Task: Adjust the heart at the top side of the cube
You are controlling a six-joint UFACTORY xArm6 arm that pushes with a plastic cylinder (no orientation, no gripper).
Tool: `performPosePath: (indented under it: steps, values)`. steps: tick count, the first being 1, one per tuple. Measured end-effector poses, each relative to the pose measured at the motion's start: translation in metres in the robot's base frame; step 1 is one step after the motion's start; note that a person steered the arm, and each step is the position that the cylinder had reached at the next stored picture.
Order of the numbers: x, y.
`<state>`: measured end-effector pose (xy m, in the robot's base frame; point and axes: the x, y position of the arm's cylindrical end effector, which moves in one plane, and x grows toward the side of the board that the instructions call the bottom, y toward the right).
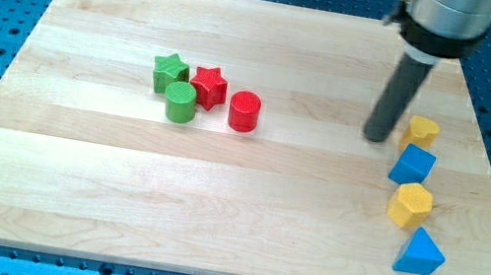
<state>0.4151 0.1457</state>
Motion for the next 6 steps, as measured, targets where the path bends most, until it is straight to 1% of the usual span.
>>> performPosePath:
  steps: [1,2,3,4,5,6]
  values:
    - [-0.04,0.013]
    - [-0.024,0.106]
    - [0.01,0.13]
    - [0.025,0.081]
    - [0.021,0.091]
    - [-0.019,0.121]
